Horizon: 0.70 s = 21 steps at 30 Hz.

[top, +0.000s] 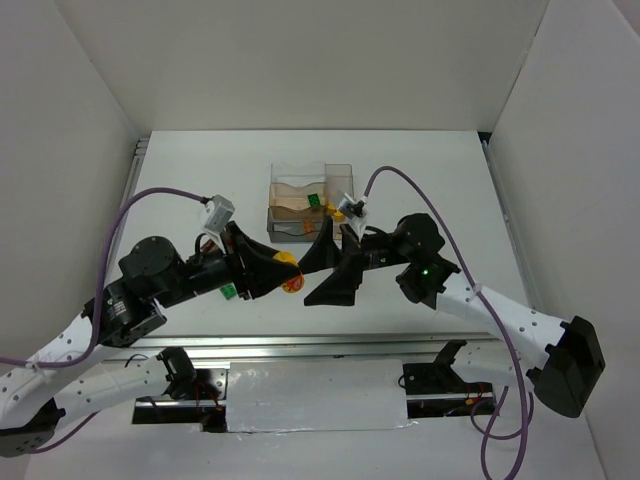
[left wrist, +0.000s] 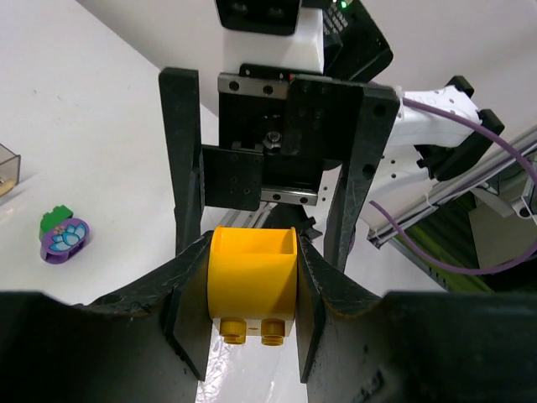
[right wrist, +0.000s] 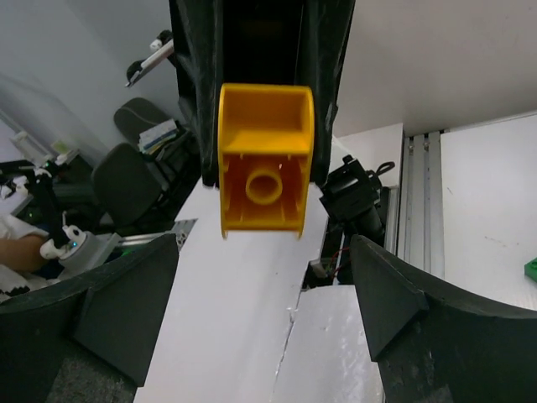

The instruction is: Sort the legos into containers by color

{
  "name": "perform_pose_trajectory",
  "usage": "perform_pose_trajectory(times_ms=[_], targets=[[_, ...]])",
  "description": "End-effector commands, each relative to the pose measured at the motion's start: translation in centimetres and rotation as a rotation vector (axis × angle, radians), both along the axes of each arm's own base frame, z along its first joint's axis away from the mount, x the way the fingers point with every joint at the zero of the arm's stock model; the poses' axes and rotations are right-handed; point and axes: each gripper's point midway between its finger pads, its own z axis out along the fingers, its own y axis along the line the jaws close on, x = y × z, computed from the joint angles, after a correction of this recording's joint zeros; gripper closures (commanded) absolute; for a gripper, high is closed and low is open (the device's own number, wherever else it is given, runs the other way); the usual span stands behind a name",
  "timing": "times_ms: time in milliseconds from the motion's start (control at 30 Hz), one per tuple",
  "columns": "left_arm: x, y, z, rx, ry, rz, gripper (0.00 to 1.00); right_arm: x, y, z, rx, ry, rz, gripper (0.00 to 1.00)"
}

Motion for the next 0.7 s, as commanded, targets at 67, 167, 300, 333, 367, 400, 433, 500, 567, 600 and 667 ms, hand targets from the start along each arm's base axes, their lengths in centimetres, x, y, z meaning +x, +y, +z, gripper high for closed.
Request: perform_pose_trajectory(times_ms=[67, 167, 300, 333, 367, 400, 433, 500, 567, 600, 667], targets=[[-0.8, -0.9, 1.6, -0.07, -0.036, -0.071, 1.0, 0.3, 0.2, 3.3, 0.075, 0.002, -0.036, 0.15], [-0.6, -1.2, 1.0, -0.056, -0.027, -0.074, 1.0, 0.4, 0.6, 3.6, 0.071, 0.021, -0.034, 0.23], [-0.9, -1.9, 0.8, -0.057, -0.028, -0.109, 1.0, 0.6, 0.9, 3.7, 0.069, 0.026, -0.037, 0.46], [-1.0, -2.0, 0.7, -0.058, -0.03, -0.118, 1.0, 0.6, 0.9, 3.8, 0.075, 0.03, -0.036, 0.55], [-0.9, -2.1, 0.6, -0.055, -0.029, -0.12, 1.0, 0.5, 0.8, 3.9, 0.08, 0.03, -0.032, 0.75], [-0.9, -2.1, 0.5, -0.052, -0.029, -0.118, 1.0, 0.4, 0.8, 4.1, 0.085, 0.034, -0.028, 0.87], [-0.8, -2.0, 0.5, -0.049, -0.033, -0.11, 1.0, 0.4, 0.8, 4.1, 0.086, 0.031, -0.027, 1.0], [-0.4, -1.8, 0.3, -0.04, -0.033, -0.088, 0.93, 0.5, 0.9, 3.7, 0.075, 0.027, -0.027, 1.0], [0.5, -1.1, 0.6, -0.044, -0.03, -0.018, 0.64, 1.1, 1.3, 2.6, 0.051, 0.032, -0.047, 1.0], [0.9, -0.8, 0.6, -0.043, -0.029, 0.011, 0.48, 1.6, 1.6, 2.0, 0.038, 0.035, -0.061, 1.0], [1.6, -0.2, 0.9, -0.039, -0.041, 0.066, 0.38, 2.7, 2.1, 0.5, 0.011, 0.065, -0.08, 1.0]])
